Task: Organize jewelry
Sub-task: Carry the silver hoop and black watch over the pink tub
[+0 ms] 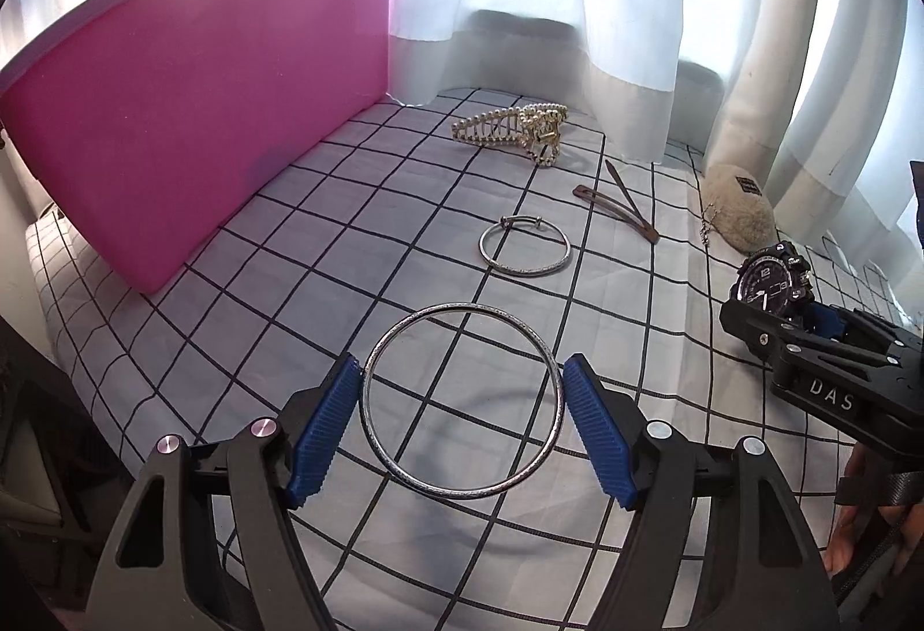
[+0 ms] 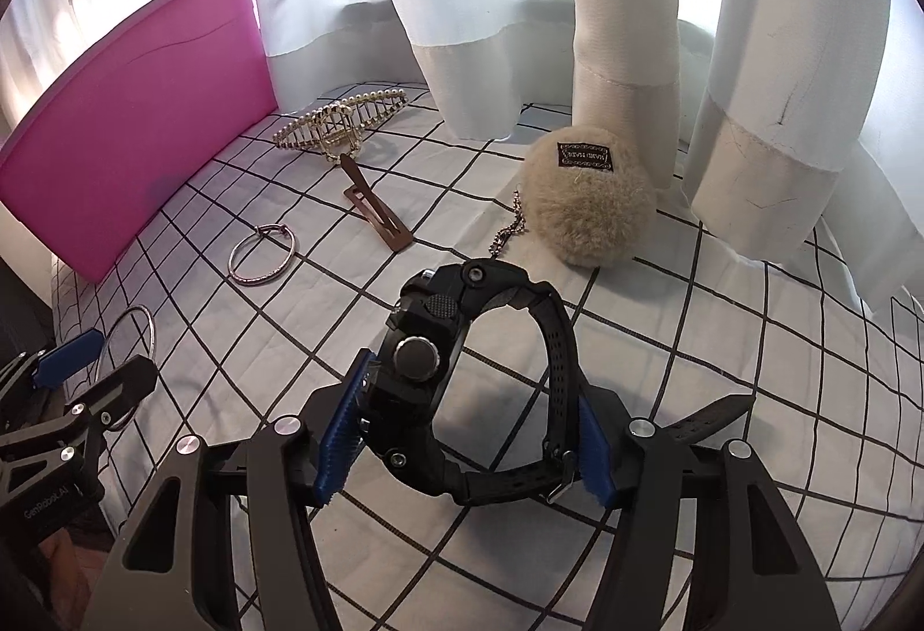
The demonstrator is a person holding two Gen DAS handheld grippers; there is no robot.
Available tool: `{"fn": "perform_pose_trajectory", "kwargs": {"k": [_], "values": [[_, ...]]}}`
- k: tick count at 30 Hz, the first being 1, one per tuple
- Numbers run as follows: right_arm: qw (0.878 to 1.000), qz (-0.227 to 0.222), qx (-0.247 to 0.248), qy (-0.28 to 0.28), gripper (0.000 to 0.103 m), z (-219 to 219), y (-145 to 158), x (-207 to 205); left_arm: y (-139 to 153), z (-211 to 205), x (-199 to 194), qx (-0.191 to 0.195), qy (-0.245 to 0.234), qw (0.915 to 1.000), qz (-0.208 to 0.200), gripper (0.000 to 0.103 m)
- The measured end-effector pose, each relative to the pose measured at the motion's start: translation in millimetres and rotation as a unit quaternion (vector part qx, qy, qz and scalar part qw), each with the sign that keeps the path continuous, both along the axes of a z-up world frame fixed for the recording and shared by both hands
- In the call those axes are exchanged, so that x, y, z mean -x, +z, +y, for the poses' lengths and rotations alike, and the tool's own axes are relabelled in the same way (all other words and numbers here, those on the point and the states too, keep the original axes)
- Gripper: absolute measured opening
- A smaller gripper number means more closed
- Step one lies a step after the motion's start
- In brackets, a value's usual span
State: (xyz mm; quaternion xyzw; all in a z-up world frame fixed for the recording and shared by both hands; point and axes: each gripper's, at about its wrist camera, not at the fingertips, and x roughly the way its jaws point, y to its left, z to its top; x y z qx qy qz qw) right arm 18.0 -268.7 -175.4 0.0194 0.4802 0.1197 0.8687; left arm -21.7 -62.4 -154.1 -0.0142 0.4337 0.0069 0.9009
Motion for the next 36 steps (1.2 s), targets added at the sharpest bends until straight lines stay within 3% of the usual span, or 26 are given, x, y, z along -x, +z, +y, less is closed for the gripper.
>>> {"fn": "perform_pose_trajectory", "kwargs": {"k": [11, 22, 28, 36], "values": [[0.999, -0.035, -0.017, -0.012, 0.060, 24, 67, 23, 76, 33, -2, 0.001, -0.015, 0.9985, -0.053, 0.070], [0.993, -0.115, -0.030, 0.002, 0.060, 81, 160, 20, 166, 100, -7, 0.009, -0.017, 0.9923, -0.122, 0.070], [0.986, -0.161, -0.028, 0.030, 0.060, 133, 200, 4, 187, 147, -19, 0.000, -0.012, 0.9905, -0.137, 0.070], [0.979, -0.185, -0.048, 0.069, 0.060, 211, 225, -30, 208, 216, -49, -0.011, 0.024, 0.9885, -0.149, 0.070]]}}
